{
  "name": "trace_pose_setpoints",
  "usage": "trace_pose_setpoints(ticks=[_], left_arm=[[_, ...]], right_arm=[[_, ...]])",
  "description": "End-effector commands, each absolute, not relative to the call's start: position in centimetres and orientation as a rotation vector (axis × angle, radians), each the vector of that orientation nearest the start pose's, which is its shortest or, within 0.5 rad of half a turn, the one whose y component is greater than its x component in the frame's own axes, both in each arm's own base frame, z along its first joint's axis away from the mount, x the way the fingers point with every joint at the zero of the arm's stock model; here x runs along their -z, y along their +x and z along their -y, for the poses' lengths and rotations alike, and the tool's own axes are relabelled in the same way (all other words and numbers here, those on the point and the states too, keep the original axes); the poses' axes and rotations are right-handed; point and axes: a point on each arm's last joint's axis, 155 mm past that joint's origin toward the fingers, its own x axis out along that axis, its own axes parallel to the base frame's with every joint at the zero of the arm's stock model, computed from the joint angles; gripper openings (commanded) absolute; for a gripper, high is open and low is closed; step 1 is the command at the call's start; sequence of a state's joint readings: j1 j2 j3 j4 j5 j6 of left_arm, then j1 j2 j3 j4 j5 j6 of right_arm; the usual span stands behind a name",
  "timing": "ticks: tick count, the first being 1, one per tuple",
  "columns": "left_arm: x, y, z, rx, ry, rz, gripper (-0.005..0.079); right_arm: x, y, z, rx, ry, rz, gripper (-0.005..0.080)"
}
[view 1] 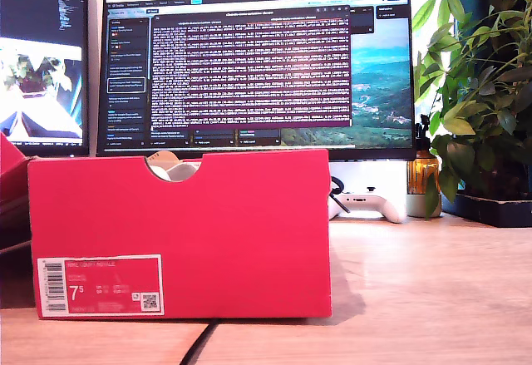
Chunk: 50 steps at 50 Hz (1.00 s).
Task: Pack the blue shoes by picking the first shoe and placing it inside the red shoebox, left side, then picking and rotating the second shoe and placing it in the shoebox
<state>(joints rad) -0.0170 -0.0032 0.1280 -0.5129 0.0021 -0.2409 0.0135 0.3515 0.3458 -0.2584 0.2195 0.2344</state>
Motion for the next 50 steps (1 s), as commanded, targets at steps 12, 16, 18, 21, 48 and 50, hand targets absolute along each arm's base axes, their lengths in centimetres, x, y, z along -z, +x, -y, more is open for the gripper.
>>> trace_pose_setpoints(ticks=[12,16,18,21,48,50], left_arm=[[-9.2,22.5,0.5,-0.026,-0.239,-0.393,-0.0019],[-9.2,22.5,0.5,-0.026,-0.239,-0.393,-0.0019],[-9.2,22.5,0.5,-0.026,-0.239,-0.393,-0.0019],[-9.2,22.5,0.5,-0.026,-0.239,-0.393,-0.0019],[-9.2,22.5,0.5,-0.026,-0.239,-0.394,-0.0019],[-9.2,22.5,0.5,-0.025,-0.239,-0.394,-0.0019]], right_arm=[[-16.5,25.2,2.4,0.15,0.177,-0.151,-0.0002],[-15.6,25.2,1.3,0.086,0.13,-0.159,-0.0002],[-15.1,25.1,0.8,0.057,0.112,-0.163,-0.0002],[-14.6,25.1,0.5,0.042,0.099,-0.163,-0.0002],[-12.4,24.7,-2.2,-0.083,0.099,-0.175,-0.0002],[-12.4,24.7,-2.1,-0.082,0.099,-0.174,-0.0002]])
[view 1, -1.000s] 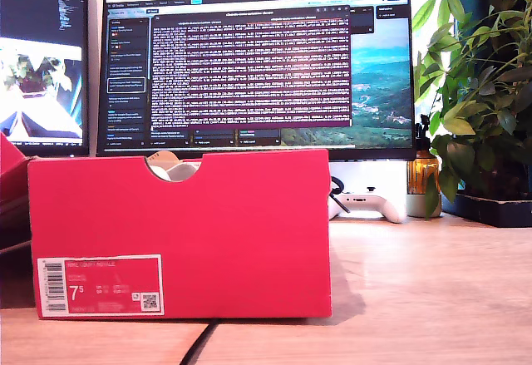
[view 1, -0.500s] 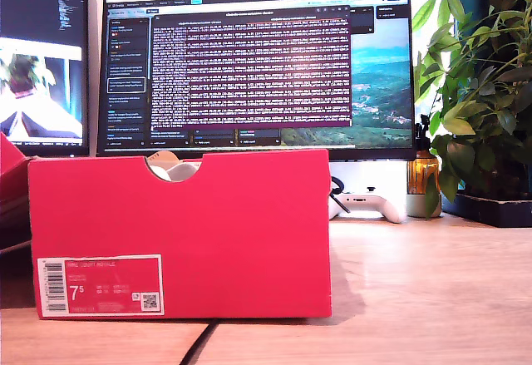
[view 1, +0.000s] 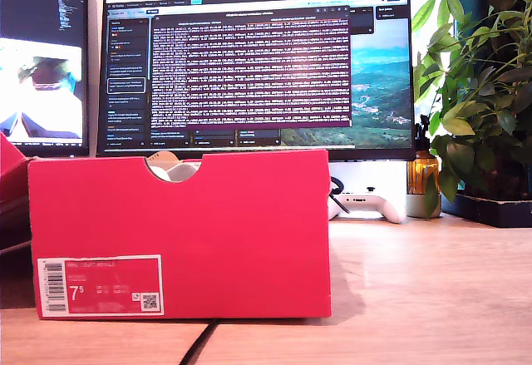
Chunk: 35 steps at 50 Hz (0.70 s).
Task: Pack the blue shoes by picking the first shoe and placing it inside the red shoebox, left side, then picking and rotating the second shoe and placing it in the shoebox
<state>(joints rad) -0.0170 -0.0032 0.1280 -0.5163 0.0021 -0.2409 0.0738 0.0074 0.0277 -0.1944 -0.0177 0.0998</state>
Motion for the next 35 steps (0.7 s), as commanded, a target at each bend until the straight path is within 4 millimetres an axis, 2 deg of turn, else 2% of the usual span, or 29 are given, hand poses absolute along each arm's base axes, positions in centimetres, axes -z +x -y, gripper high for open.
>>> trace_pose_setpoints(ticks=[1,22,28,35], left_arm=[[-9.2,22.49,0.5,-0.025,-0.239,-0.394,-0.0019],[-9.2,22.5,0.5,-0.025,-0.237,-0.393,-0.0019],[-8.97,22.41,0.18,-0.02,-0.122,-0.402,-0.0019],[-9.52,22.63,0.26,-0.008,-0.088,-0.379,-0.0019]], right_arm=[[-12.42,24.74,-2.11,-0.08,0.099,-0.174,-0.0002],[-12.44,24.75,-2.07,-0.079,0.099,-0.174,-0.0002],[-12.44,24.75,-2.07,-0.079,0.099,-0.174,-0.0002],[-12.44,24.75,-2.07,-0.079,0.099,-0.174,-0.0002]])
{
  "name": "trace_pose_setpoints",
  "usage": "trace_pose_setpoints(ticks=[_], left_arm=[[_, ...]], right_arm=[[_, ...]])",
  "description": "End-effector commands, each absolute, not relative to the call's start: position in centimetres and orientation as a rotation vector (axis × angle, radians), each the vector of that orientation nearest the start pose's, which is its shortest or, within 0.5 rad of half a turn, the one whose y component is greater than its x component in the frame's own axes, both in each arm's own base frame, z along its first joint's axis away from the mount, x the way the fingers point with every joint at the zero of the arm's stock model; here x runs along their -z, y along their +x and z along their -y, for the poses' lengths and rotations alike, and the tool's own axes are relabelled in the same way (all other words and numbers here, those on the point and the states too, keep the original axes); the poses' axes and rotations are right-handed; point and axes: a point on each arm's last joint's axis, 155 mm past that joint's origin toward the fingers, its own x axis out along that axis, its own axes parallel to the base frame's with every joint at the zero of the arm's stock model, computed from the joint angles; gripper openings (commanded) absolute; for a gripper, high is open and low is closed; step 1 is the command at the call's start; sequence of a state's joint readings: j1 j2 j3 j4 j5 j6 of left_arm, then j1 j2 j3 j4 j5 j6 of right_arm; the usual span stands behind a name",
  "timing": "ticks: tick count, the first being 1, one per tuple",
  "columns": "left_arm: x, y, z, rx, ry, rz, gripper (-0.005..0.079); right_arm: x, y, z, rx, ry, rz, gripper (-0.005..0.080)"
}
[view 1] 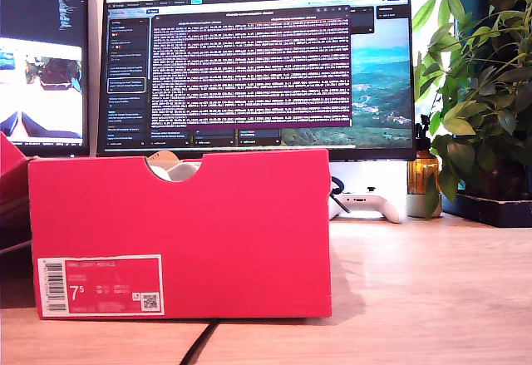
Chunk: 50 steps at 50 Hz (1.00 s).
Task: Pack the blue shoes by picking the first shoe and placing it inside the red shoebox, left side, then picking and rotating the second shoe and placing it in the shoebox
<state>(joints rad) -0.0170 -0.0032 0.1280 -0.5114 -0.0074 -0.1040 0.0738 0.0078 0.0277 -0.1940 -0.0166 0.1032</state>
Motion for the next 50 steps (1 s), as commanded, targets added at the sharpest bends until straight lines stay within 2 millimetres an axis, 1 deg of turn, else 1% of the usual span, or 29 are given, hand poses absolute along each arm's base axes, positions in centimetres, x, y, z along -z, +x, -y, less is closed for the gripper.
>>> trace_pose_setpoints(ticks=[1,8,14,17,25,50], left_arm=[[-9.6,22.7,0.3,-0.006,-0.085,-0.375,-0.0019],[-10.1,23.2,0.5,0.01,-0.066,-0.335,-0.0019],[-8.9,23.4,1.3,0.055,-0.075,-0.342,-0.0019],[-9.1,23.5,1.6,0.072,-0.076,-0.334,-0.0019],[-9.2,23.6,1.6,0.081,-0.026,-0.325,-0.0019],[-9.1,23.5,1.7,0.081,-0.03,-0.328,-0.0019]], right_arm=[[-12.4,24.7,-2.1,-0.079,0.099,-0.174,-0.0002],[-12.4,24.7,-2.1,-0.079,0.099,-0.174,-0.0002],[-12.4,24.7,-2.1,-0.079,0.099,-0.174,-0.0002],[-12.4,24.7,-2.1,-0.079,0.099,-0.174,-0.0002],[-12.4,24.7,-2.1,-0.079,0.099,-0.174,-0.0002],[-12.4,24.7,-2.1,-0.079,0.099,-0.173,-0.0002]])
